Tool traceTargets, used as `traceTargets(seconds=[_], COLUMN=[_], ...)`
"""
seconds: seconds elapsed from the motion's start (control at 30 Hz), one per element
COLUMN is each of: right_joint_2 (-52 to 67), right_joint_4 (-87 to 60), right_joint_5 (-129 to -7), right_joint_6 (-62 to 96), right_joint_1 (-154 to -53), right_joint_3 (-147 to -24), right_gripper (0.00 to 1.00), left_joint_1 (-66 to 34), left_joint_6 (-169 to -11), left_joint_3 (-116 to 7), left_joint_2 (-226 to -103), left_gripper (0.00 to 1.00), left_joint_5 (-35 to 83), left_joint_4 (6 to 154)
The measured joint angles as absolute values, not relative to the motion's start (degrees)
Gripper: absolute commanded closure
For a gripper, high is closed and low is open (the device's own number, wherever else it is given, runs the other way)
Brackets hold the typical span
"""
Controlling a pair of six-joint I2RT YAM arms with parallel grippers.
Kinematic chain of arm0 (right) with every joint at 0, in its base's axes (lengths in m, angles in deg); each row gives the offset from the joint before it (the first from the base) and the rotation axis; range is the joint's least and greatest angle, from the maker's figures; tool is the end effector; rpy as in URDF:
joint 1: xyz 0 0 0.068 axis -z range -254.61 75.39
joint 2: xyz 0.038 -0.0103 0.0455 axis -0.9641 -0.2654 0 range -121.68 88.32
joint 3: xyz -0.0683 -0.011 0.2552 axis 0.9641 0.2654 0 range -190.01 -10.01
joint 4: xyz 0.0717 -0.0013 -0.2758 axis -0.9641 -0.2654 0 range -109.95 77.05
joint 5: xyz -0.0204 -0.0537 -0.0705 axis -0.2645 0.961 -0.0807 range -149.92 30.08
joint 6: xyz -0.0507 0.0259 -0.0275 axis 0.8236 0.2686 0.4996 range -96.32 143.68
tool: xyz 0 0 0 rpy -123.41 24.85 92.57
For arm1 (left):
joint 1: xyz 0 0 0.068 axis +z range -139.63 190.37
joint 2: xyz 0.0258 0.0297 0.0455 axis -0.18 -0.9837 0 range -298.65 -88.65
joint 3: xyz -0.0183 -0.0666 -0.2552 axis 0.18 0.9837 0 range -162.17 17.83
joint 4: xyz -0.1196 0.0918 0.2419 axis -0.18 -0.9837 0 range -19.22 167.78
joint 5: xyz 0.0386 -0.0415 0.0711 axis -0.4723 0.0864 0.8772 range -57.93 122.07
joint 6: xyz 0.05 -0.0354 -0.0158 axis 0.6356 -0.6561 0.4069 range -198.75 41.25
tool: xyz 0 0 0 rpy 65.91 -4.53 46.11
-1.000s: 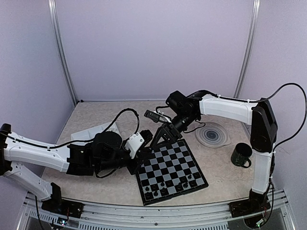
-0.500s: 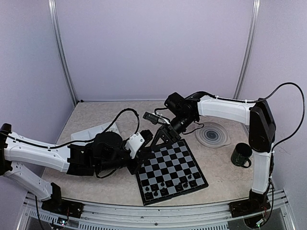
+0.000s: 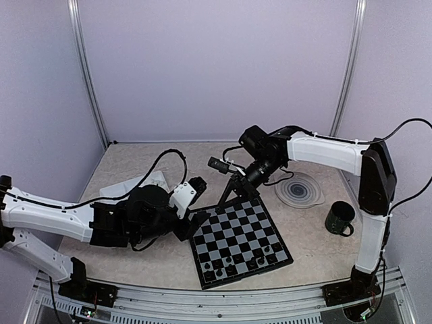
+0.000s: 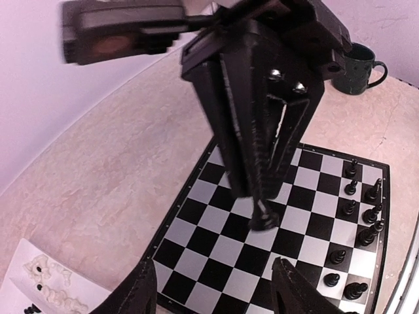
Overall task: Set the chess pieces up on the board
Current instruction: Place the king on a8.
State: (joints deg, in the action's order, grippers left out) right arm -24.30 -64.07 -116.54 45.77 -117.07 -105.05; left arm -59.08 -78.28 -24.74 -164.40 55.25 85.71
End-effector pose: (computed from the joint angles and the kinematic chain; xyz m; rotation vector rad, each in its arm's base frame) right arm 0.2901 0.3204 0.2310 -1.6058 2.0506 1.4601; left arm 0.1313 -0.2961 0.2128 0.9220 1.7670 -0.3754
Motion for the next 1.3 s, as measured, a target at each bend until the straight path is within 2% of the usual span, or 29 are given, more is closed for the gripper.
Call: traceTargets(seconds=[0.2, 0.33, 0.5, 0.87, 1.3], right_joint_2=[-12.39, -2.94, 5.89, 19.39, 19.26], right_joint_4=[-61.33, -59.15, -57.2, -55.28, -50.47], right_joint_5=[-102.38, -93.5, -84.02, -79.08, -75.69], right_joint_6=[48.57, 50.91, 53.81, 61.49, 63.5], right_joint_1=[-114.55, -114.42, -114.42, -116.96, -120.87], right_joint_3=[-94.71, -85.23, -73.77, -58.21, -48.81], right_gripper=[0.94, 0.94, 0.94, 0.93, 0.93], left_joint_1=[-53.51, -45.05, -41.4, -41.29, -39.56], left_joint_6=[-78.91, -81.08, -82.59, -83.87, -85.82], left_joint_3=[-25.11, -28.37, -28.89, -28.89, -29.24], left_joint_2=[-157.95, -158.32, -158.82, -161.2, -162.65], left_gripper=[0.34, 0.34, 0.33, 0.33, 0.33], left_joint_5=[56.41, 58.79, 60.85, 61.29, 64.17], left_joint_4=[81.64, 75.76, 72.31, 69.75, 67.24])
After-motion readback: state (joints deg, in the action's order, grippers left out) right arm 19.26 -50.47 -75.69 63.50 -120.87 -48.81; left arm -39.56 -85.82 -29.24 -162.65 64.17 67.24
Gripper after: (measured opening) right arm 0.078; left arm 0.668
